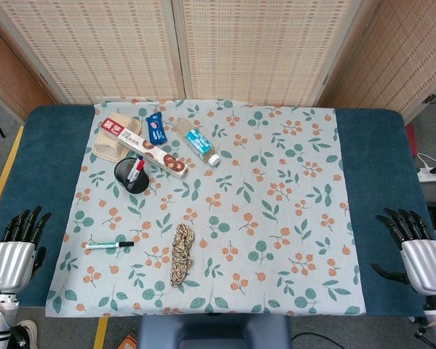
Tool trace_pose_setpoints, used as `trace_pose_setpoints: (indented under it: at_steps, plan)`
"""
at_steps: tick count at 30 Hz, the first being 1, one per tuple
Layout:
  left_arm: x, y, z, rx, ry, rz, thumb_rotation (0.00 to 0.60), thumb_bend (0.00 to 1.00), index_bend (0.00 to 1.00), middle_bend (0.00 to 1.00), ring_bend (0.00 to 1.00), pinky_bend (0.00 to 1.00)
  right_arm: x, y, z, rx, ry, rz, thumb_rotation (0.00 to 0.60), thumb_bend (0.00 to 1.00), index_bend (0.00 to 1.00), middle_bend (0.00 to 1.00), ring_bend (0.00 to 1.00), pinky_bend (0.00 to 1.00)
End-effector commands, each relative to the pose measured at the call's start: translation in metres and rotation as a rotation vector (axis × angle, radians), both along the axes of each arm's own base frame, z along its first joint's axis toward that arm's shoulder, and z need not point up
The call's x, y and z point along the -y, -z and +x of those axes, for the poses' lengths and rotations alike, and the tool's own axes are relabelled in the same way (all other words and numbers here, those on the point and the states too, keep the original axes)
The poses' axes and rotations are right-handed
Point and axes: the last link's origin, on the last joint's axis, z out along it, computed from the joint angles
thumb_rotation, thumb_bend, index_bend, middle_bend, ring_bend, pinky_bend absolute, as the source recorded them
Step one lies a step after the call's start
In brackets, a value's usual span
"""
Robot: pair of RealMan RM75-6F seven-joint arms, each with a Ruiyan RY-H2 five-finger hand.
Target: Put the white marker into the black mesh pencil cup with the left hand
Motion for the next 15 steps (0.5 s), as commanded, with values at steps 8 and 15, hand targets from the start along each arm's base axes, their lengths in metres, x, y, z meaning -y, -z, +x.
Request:
trace_pose_setpoints:
  at_steps: [8,15]
  plan:
    - [0.0006,0.0005,0.0015,0.002,0.004,-0.005,0.600,0.43,0.11,0.00,0.00,0.10,-0.0005,0.0008,0.0007,-0.003,-0.003,0.003,0.600,0.00,0.18,0.09,0.05,0.00]
    - [0.0007,0.0006,0.0016,0.002,0.001,-0.010,0.600,0.43,0.11,0.00,0.00,0.10,-0.0018,-0.0017,0.0007,-0.001,-0.003,-0.007,0.600,0.00,0.18,0.09,0.05,0.00]
